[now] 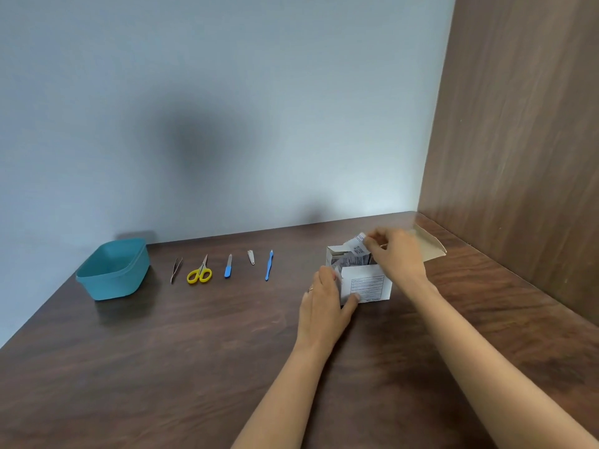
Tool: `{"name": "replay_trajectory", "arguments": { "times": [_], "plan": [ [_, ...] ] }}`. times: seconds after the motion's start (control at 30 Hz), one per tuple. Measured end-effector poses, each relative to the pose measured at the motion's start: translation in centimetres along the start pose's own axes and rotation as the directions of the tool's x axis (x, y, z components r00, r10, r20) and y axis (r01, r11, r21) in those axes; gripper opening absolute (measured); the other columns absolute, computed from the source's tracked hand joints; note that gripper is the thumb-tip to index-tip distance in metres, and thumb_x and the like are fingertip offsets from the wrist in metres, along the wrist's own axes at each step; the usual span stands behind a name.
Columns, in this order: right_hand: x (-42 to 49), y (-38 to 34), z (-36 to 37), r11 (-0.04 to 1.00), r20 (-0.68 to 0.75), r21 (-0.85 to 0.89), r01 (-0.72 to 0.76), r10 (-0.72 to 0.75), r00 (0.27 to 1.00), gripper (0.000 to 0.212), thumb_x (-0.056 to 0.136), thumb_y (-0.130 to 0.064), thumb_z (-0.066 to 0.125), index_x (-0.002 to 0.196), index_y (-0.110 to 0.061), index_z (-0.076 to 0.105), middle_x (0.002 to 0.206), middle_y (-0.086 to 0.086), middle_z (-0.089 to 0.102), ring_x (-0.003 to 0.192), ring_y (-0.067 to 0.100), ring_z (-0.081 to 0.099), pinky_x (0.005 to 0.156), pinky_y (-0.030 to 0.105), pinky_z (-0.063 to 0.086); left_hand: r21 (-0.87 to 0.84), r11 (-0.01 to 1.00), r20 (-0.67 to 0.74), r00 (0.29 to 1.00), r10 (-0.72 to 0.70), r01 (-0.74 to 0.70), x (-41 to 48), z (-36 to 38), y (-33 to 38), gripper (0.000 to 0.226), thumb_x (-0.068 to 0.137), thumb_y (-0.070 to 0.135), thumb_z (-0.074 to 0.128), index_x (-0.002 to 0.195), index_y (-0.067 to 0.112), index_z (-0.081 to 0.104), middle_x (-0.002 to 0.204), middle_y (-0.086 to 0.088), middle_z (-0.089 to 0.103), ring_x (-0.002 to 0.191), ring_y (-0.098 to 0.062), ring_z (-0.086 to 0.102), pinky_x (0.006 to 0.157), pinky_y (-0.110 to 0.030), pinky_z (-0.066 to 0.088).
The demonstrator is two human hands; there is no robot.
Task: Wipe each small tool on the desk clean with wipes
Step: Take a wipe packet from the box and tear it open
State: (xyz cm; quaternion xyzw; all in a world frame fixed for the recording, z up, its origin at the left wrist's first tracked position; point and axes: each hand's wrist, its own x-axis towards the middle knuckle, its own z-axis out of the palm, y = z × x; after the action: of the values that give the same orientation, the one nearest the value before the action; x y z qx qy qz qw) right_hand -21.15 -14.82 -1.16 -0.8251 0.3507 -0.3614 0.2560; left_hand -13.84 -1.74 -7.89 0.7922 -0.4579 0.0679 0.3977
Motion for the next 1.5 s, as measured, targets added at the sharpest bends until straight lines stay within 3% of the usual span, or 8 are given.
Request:
{"name": "replay_trajectory", "arguments": {
  "times": [0.23, 0.37, 0.5, 0.67, 0.77, 1.0, 1.23, 1.5],
  "plan": [
    [0.4, 0.7, 0.2, 0.938, 0.015, 0.336, -0.083, 0.083, 0.996, 0.012, 0.089, -0.021, 0.065, 0.078, -0.019, 0.068, 0.070, -0.003, 0.066, 0.062, 0.007, 0.056, 0.059, 0.015, 0.039, 0.029, 0.998, 0.012, 0.999, 0.050, -0.050, 0.2, 0.3, -0.1, 0.037, 0.090, 0.041, 0.059, 0.105, 0.013, 0.040, 0.103, -0.002, 0.054, 0.092, -0.027, 0.058, 0.077, -0.035, 0.041],
    [-0.4, -1.1, -0.6, 0.693, -0.037, 0.716, -0.088, 0.163, 0.986, 0.017, 0.090, -0.010, 0.062, 0.074, -0.011, 0.064, 0.064, -0.005, 0.061, 0.057, 0.001, 0.055, 0.057, 0.017, 0.043, -0.056, 0.996, 0.086, 0.993, 0.075, -0.070, 0.4, 0.4, -0.6, 0.030, 0.091, 0.042, 0.056, 0.106, 0.022, 0.038, 0.104, 0.005, 0.059, 0.092, -0.017, 0.061, 0.081, -0.035, 0.048],
    [-3.4, -2.9, 0.2, 0.479, 0.003, 0.871, -0.110, 0.219, 0.976, 0.017, 0.091, -0.006, 0.059, 0.075, -0.008, 0.059, 0.054, -0.005, 0.059, 0.049, 0.008, 0.051, 0.049, 0.018, 0.045, -0.389, 0.920, 0.180, 0.983, 0.030, 0.043, 0.7, 0.1, -1.3, 0.029, 0.095, 0.031, 0.055, 0.122, 0.023, 0.048, 0.110, 0.009, 0.065, 0.097, -0.009, 0.063, 0.089, -0.033, 0.051],
    [-7.0, -3.3, 2.6, 0.572, 0.025, 0.816, -0.082, 0.108, 0.994, 0.006, 0.088, -0.001, 0.063, 0.085, -0.002, 0.058, 0.061, 0.009, 0.067, 0.050, 0.013, 0.059, 0.051, 0.021, 0.049, -0.831, 0.488, 0.229, 0.963, -0.139, 0.268, 0.7, -2.1, -1.7, 0.033, 0.096, 0.042, 0.049, 0.108, 0.018, 0.068, 0.100, 0.001, 0.073, 0.096, -0.011, 0.068, 0.088, -0.026, 0.051],
    [-7.4, -2.9, 3.3, 0.637, 0.027, 0.768, -0.066, 0.071, 0.997, 0.017, 0.085, -0.003, 0.067, 0.096, -0.014, 0.058, 0.064, 0.011, 0.070, 0.054, 0.016, 0.063, 0.054, 0.025, 0.051, -0.895, 0.357, 0.238, 0.963, -0.127, 0.269, 0.6, -2.5, -2.1, 0.037, 0.094, 0.033, 0.057, 0.112, 0.002, 0.067, 0.095, -0.006, 0.071, 0.093, -0.019, 0.065, 0.093, -0.033, 0.053],
    [-8.0, -2.0, 4.0, 0.805, -0.015, 0.583, 0.110, -0.125, 0.992, 0.024, 0.088, -0.008, 0.064, 0.100, -0.027, 0.057, 0.065, 0.000, 0.069, 0.062, 0.014, 0.068, 0.063, 0.024, 0.054, -0.923, 0.277, 0.210, 0.954, -0.215, 0.266, 1.0, -2.5, -2.1, 0.019, 0.092, 0.012, 0.060, 0.103, -0.001, 0.070, 0.089, -0.010, 0.074, 0.076, -0.018, 0.067, 0.073, -0.028, 0.056],
    [-8.0, -1.6, 4.3, 0.890, -0.088, 0.415, 0.188, -0.166, 0.982, 0.022, 0.086, -0.028, 0.069, 0.091, -0.041, 0.052, 0.075, -0.005, 0.068, 0.068, 0.006, 0.062, 0.059, 0.015, 0.047, -0.918, 0.287, 0.206, 0.948, -0.243, 0.273, 1.0, -2.3, -2.2, 0.021, 0.091, 0.006, 0.061, 0.105, -0.008, 0.068, 0.102, -0.024, 0.071, 0.097, -0.033, 0.067, 0.081, -0.029, 0.058],
    [-7.9, -1.3, 4.6, 0.933, -0.202, 0.132, 0.335, -0.305, 0.931, 0.014, 0.088, -0.031, 0.065, 0.097, -0.024, 0.057, 0.100, -0.014, 0.052, 0.065, 0.001, 0.057, 0.057, 0.026, 0.046, -0.919, 0.315, 0.176, 0.961, -0.212, 0.238, 0.9, -2.5, -2.3, 0.012, 0.088, 0.002, 0.062, 0.092, 0.005, 0.073, 0.085, -0.008, 0.075, 0.083, -0.016, 0.070, 0.076, -0.026, 0.057]
  ]
}}
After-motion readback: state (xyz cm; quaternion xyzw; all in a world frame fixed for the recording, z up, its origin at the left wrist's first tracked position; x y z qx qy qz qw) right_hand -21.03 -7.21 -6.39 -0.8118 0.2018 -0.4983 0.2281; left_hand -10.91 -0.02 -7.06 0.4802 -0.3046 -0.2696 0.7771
